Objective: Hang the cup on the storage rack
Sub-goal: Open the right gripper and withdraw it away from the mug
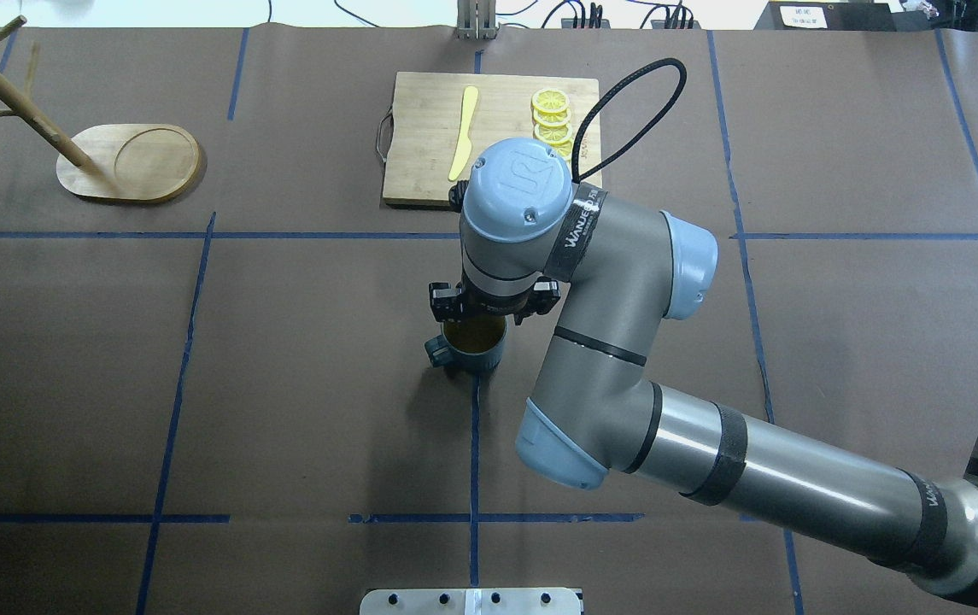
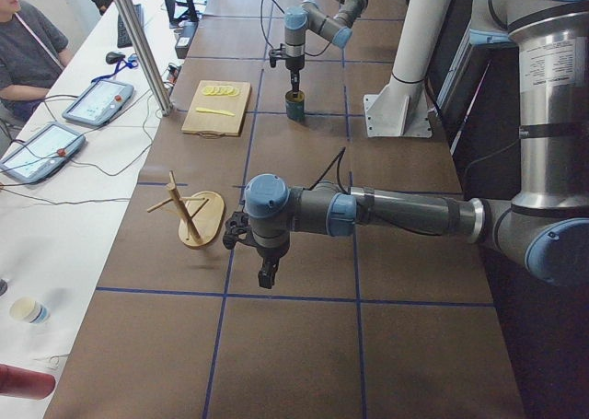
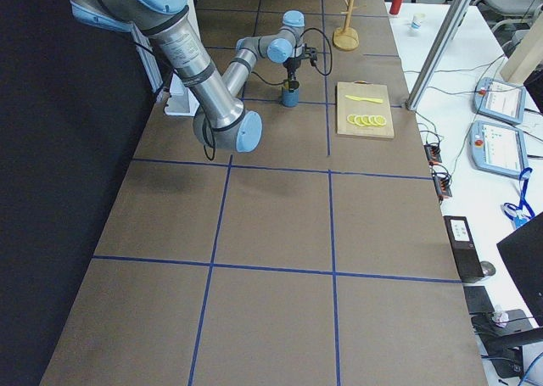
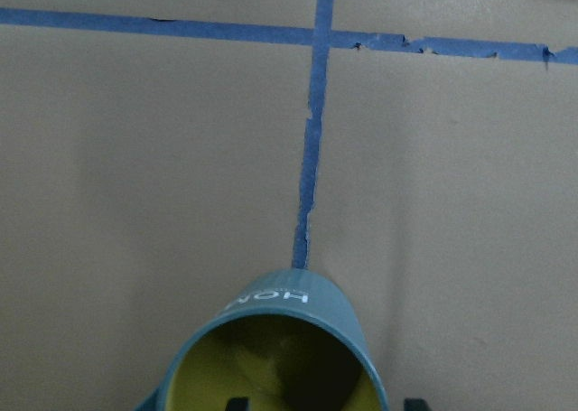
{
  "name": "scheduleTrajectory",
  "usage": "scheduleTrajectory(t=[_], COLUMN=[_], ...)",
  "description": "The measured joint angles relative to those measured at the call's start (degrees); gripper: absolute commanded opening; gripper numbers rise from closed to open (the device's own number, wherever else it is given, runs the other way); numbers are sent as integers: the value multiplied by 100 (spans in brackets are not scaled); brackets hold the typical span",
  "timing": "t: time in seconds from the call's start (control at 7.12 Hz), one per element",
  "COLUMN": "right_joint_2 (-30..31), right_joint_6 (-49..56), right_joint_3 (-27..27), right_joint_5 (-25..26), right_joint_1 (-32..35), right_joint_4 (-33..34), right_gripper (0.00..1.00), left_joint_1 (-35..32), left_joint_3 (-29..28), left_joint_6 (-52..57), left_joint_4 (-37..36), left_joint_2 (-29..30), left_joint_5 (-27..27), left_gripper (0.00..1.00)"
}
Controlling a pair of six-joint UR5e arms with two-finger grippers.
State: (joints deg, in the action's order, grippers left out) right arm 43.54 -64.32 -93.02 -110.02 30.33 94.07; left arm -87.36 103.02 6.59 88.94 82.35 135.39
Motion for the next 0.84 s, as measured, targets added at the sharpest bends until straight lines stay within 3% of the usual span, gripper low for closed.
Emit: scheduleTrajectory(t=[0.42,0.84], right_joint_2=[39,644], right_joint_6=[626,2294], right_joint_3=[-431,-526], right_joint_5=[-284,-1139], right_joint_1=[721,2037], right_joint_4=[421,584], right_gripper=[100,100], left_joint_1=[5,27], left_joint_3=[153,79], left_joint_6=[-8,-33], left_joint_4=[20,153], left_joint_2=[-96,11], left_joint_5=[-41,-74], left_gripper=[100,100])
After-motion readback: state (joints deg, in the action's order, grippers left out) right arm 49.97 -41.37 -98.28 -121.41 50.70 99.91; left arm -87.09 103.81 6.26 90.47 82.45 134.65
